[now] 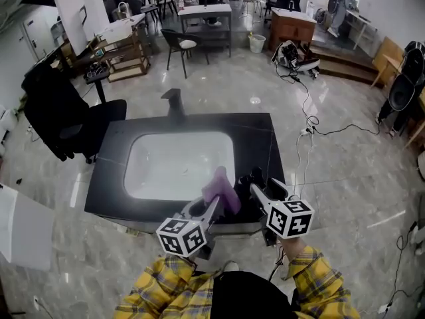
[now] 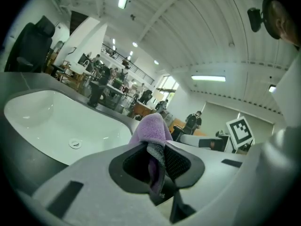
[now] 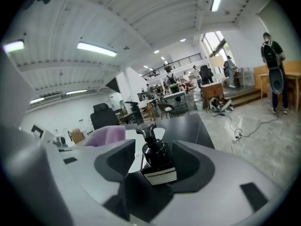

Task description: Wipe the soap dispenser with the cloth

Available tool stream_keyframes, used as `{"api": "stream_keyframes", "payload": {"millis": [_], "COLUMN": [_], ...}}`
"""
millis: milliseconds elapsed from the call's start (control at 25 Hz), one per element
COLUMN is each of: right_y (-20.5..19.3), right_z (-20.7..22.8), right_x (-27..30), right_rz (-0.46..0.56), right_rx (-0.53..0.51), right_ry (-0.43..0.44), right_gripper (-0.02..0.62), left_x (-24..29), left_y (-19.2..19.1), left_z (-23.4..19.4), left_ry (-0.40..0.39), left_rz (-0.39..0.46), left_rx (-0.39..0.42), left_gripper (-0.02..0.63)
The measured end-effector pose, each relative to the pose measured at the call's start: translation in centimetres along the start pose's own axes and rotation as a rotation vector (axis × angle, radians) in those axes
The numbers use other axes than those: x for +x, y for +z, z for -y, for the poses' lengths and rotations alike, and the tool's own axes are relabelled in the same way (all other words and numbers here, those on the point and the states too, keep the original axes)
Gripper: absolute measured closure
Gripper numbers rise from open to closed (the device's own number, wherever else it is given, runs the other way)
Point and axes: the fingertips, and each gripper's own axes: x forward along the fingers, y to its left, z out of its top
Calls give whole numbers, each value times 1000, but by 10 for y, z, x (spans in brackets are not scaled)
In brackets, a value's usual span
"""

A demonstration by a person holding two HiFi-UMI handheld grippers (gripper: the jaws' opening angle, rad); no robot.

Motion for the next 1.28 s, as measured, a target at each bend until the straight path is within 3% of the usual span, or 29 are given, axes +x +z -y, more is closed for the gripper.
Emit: {"api": "stream_keyframes", "payload": {"millis": [120, 200, 280, 440, 640, 760, 960, 1080, 1280], "right_y": [3, 8, 11, 4, -3, -14, -20, -18, -17], "right_z": [5, 5, 0, -8, -22, -21, -25, -22, -21], "right_x": [-10, -11, -7, 6, 17, 29, 39, 43, 47], "right_rz": [15, 20, 0, -115, -241, -313, -343, -345, -335], "right_rx": [-39, -54, -174, -546, -642, -703, -718, -735, -708], "right_ry": [99, 213, 314, 423, 592, 630, 682, 669, 620], "right_gripper": [371, 364, 360, 334, 313, 313, 316, 383, 390], "left_x": [-14, -20, -23, -25, -29, -30, -28, -26, -17], "left_y": [11, 15, 16, 9, 3, 1, 1, 2, 1], "left_z": [1, 3, 4, 5, 5, 1, -2, -3, -10], "left_ry": [-22, -41, -58, -76, -68, -57, -38, -36, -28], "left_rz": [42, 53, 49, 22, -5, -9, -3, -3, -12], "left_rx": [-33, -32, -22, -16, -11, -15, -28, -29, -39], "left_gripper": [541, 541, 541, 541, 541, 541, 541, 541, 541]}}
